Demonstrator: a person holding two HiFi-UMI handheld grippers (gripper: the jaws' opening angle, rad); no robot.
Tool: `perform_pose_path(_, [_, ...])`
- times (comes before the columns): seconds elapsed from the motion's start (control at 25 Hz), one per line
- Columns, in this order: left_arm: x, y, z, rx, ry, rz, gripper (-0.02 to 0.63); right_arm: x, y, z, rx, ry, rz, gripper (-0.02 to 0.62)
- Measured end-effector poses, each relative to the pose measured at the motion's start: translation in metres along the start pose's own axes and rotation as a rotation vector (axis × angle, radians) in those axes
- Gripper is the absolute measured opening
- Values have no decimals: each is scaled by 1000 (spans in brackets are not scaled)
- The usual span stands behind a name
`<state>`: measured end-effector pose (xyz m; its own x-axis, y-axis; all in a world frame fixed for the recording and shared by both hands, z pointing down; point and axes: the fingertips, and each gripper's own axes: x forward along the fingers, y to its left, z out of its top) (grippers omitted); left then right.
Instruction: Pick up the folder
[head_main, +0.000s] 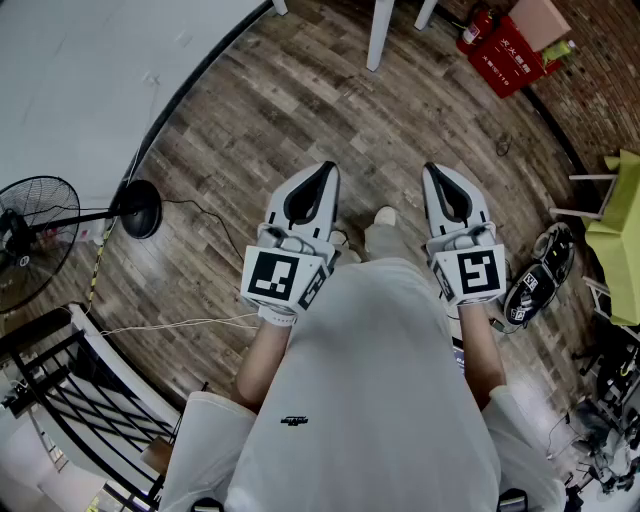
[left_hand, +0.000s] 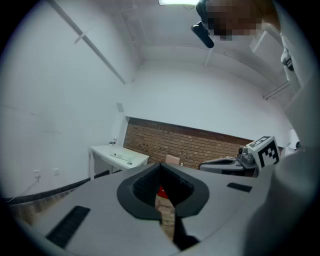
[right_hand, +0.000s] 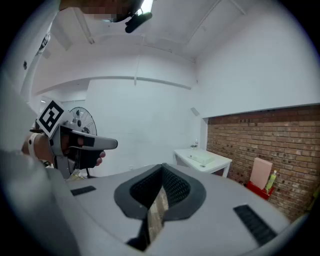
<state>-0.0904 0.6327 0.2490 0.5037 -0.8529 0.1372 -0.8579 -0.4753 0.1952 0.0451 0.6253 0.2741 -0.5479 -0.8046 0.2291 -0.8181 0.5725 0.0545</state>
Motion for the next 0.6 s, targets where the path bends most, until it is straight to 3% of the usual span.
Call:
perform_pose_path(0.44, [63, -25, -2, 20, 38, -7, 20, 8, -70, -11, 32, -10, -12, 3])
perform_pose_path(0.6, [96, -44, -1, 55, 60, -18, 20, 11, -104, -24, 99, -7, -13, 3])
